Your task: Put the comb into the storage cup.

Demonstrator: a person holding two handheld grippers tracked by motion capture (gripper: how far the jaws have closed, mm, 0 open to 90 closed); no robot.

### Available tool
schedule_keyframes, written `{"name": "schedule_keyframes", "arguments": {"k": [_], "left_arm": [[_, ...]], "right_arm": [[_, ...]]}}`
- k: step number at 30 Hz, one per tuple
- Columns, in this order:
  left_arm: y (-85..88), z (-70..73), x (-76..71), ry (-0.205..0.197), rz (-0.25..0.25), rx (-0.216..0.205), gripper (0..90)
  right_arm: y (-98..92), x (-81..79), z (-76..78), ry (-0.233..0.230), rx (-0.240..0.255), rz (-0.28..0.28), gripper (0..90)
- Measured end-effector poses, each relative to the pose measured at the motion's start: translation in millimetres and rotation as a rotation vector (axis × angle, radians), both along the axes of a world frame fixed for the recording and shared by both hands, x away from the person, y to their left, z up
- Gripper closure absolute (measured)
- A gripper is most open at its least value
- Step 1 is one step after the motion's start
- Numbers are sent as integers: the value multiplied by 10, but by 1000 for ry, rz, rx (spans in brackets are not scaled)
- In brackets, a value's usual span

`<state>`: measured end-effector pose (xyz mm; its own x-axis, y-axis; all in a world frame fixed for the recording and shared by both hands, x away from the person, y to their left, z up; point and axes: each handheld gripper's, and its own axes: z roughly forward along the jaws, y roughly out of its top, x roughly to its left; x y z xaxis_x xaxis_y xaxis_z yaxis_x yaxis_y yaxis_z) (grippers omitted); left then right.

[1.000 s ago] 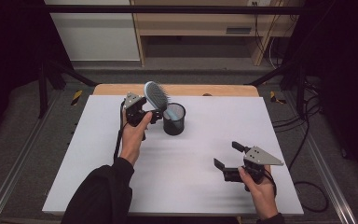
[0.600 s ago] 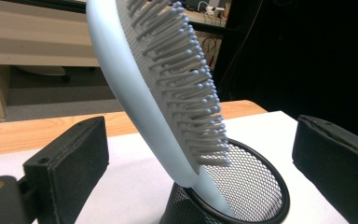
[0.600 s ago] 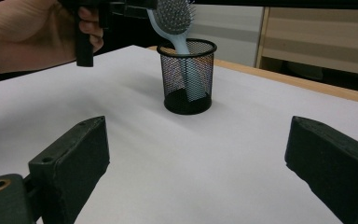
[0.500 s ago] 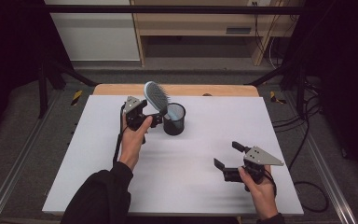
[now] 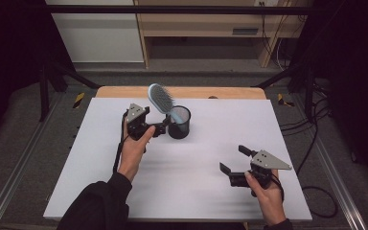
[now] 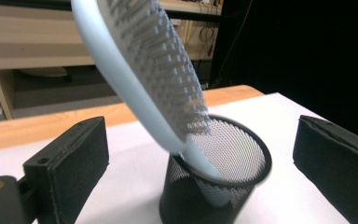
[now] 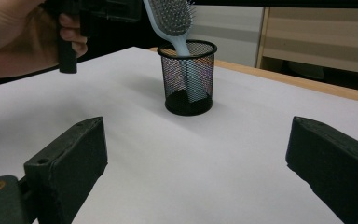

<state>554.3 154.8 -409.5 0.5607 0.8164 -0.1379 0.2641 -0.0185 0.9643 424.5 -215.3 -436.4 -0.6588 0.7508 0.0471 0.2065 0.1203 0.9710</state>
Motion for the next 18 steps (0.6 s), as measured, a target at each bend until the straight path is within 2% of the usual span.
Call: {"name": "schedule_keyframes", "arguments": {"k": [7, 11, 18], "left_arm": [[43, -5, -113, 1, -10, 1, 32], [32, 2, -199, 0, -32, 1, 32], [58, -7, -346, -16, -55, 0, 30]], "right_arm": [[6, 0, 1, 7, 5, 2, 55], [0, 2, 1, 8, 14, 0, 53], [-4, 2, 0, 14, 15, 0, 50]]}}
